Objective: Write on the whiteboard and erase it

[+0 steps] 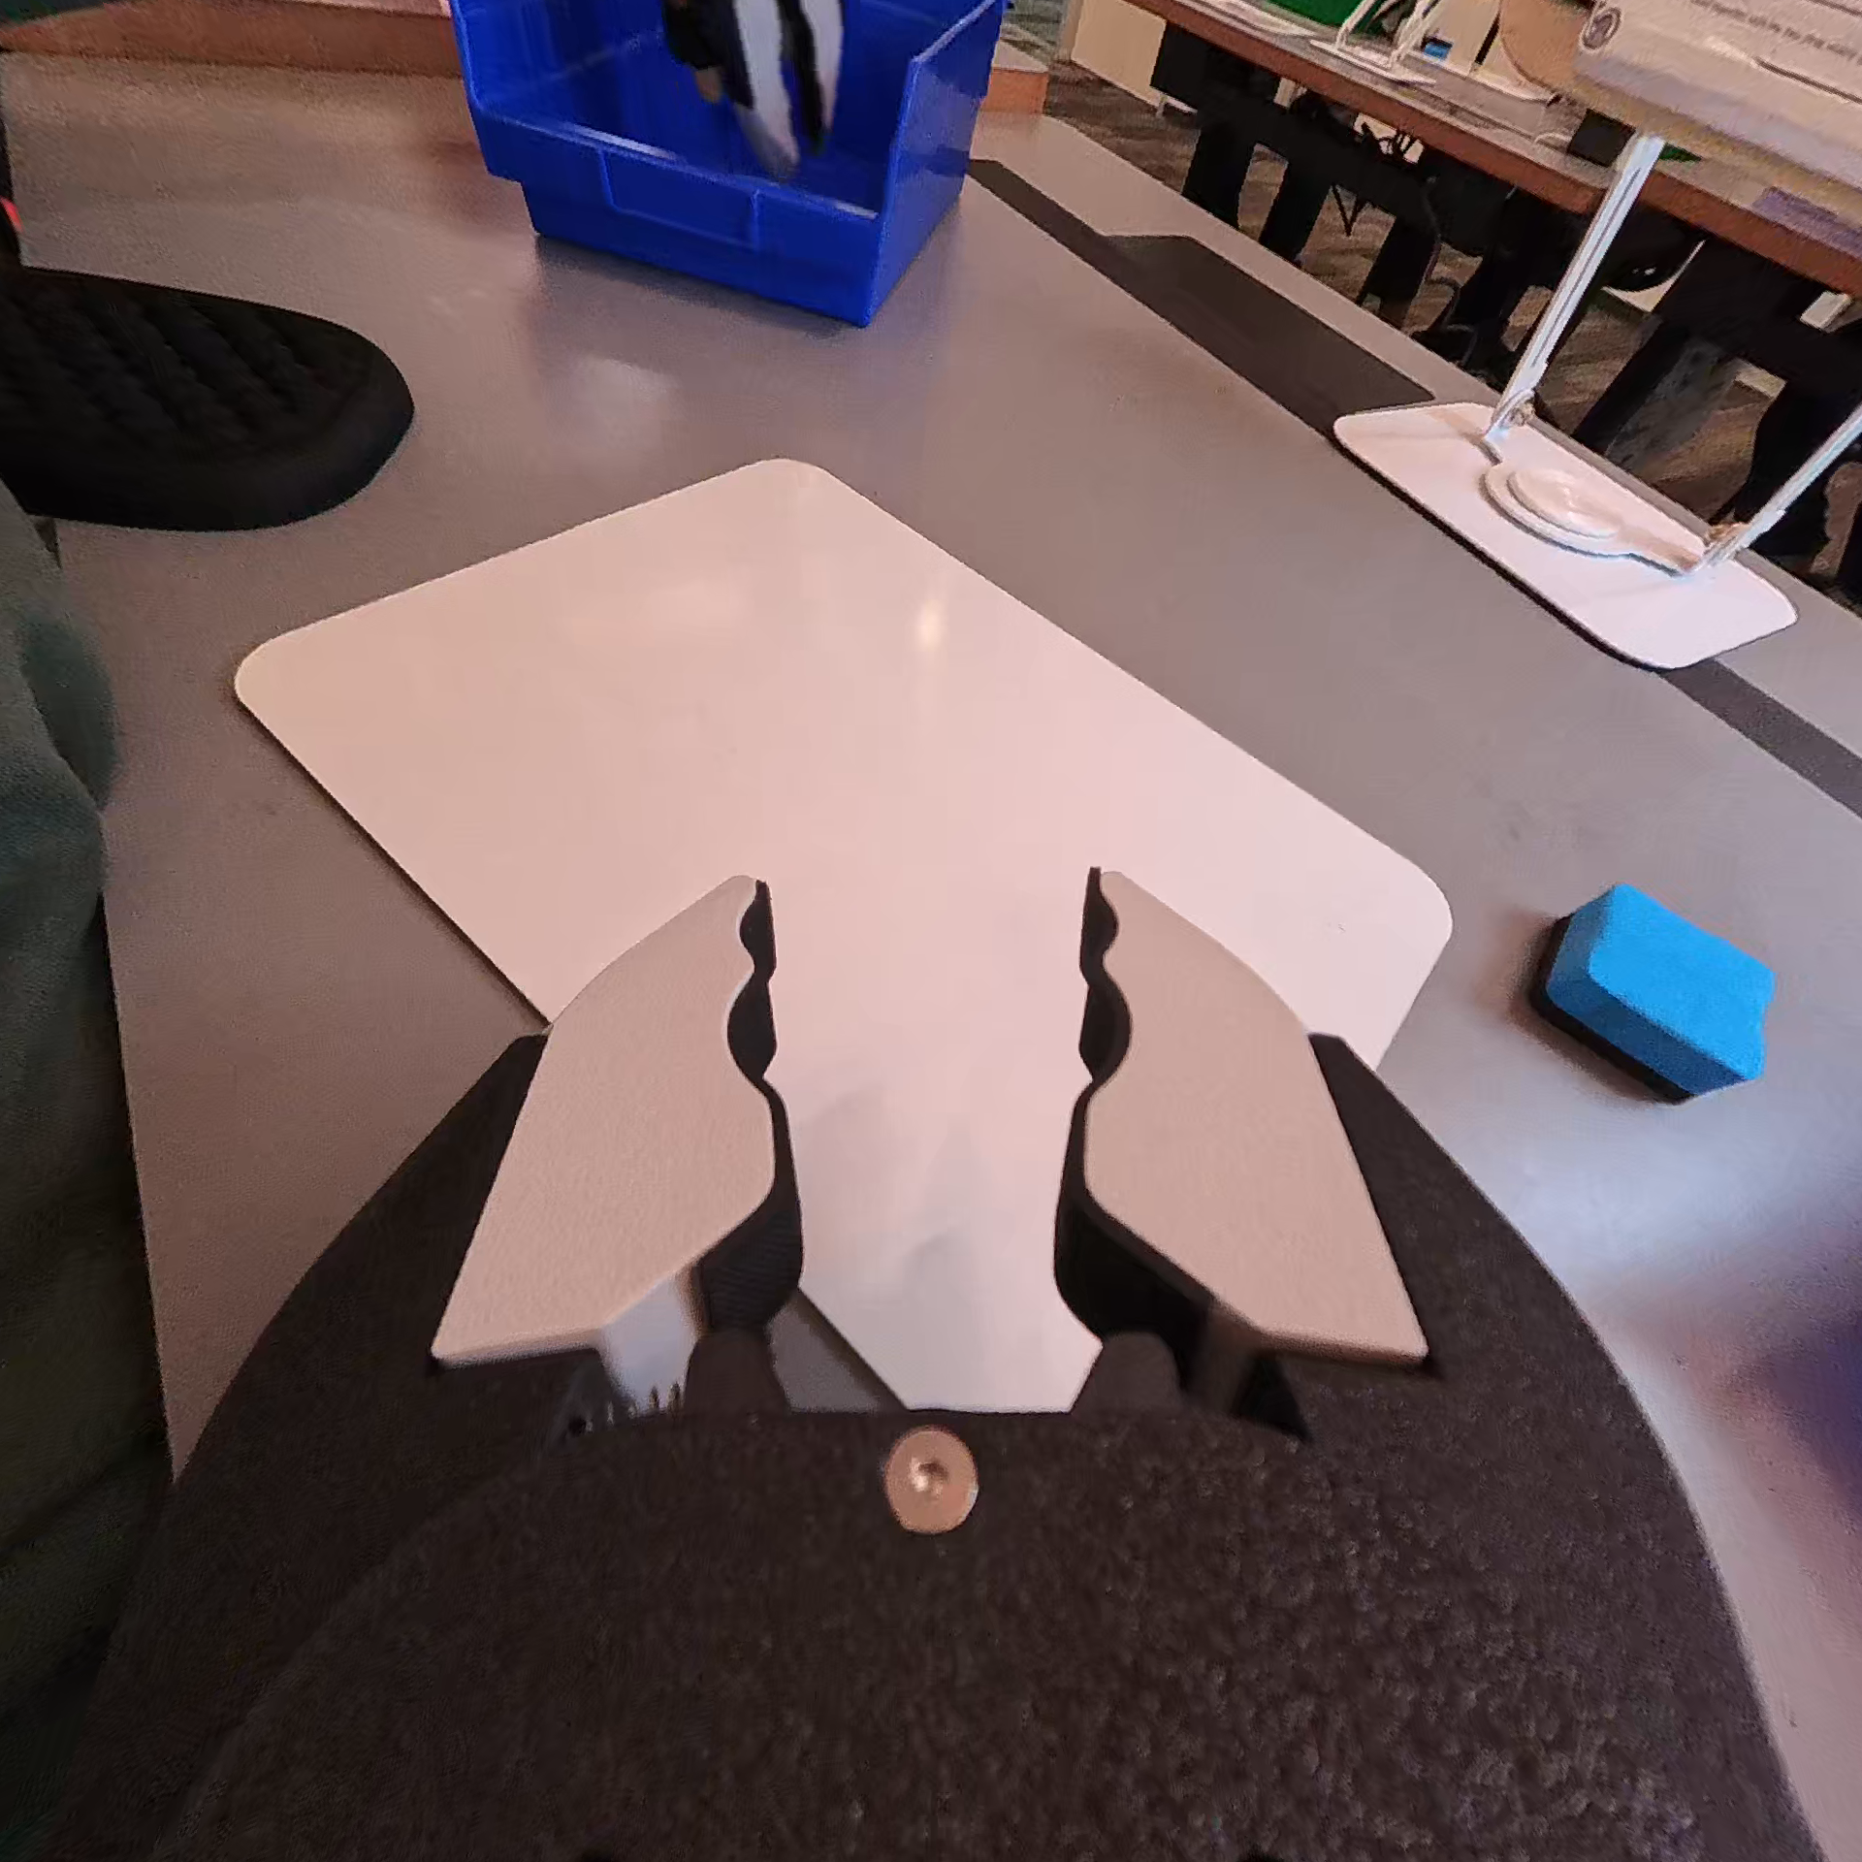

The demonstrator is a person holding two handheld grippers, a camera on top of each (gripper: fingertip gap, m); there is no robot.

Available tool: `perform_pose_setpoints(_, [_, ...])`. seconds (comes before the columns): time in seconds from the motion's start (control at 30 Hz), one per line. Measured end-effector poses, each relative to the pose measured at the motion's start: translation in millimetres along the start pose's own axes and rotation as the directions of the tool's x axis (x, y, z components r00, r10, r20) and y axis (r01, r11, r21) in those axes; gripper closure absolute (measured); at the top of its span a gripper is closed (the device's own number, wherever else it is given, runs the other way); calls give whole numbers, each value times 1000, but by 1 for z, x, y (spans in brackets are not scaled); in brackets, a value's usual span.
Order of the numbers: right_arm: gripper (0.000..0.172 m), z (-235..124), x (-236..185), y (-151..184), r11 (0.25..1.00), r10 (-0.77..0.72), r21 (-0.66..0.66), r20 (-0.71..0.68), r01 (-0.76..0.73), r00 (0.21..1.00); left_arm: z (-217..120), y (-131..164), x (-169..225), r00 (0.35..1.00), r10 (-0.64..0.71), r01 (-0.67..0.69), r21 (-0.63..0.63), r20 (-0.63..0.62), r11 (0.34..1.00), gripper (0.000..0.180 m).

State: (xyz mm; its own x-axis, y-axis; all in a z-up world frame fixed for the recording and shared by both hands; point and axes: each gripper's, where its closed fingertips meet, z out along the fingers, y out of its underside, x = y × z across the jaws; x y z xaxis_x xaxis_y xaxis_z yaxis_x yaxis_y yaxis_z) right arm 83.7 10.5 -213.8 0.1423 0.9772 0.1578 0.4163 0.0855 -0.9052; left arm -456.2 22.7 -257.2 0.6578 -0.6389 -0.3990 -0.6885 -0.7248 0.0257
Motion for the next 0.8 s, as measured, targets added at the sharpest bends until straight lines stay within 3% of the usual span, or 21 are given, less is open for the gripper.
perform_pose_setpoints(0.03, [113, 1, 0, 0, 1000, -1, 0, 0, 1, 1000, -3, -14, -2, 1000, -28, 28, 75, -5, 997, 153])
perform_pose_setpoints(0.17, [113, 2, -2, 4, 1000, -2, -11, 0, 2, 1000, -6, -43, -4, 982, -152, 174, 216, -117, 961, 148])
perform_pose_setpoints(0.3, [114, 2, 0, 9, 1000, 19, -13, 1, -19, 1000, 4, -42, -4, 935, -262, 314, 218, -239, 924, 142])
perform_pose_setpoints(0.6, [114, 7, -2, 11, 999, 24, -26, 20, -24, 1000, 12, -46, 10, 986, 26, 16, 253, -165, 967, 126])
perform_pose_setpoints(0.8, [114, 7, -3, 13, 999, 20, -42, 23, -19, 1000, 14, -59, 8, 980, 157, -125, 237, -119, 963, 131])
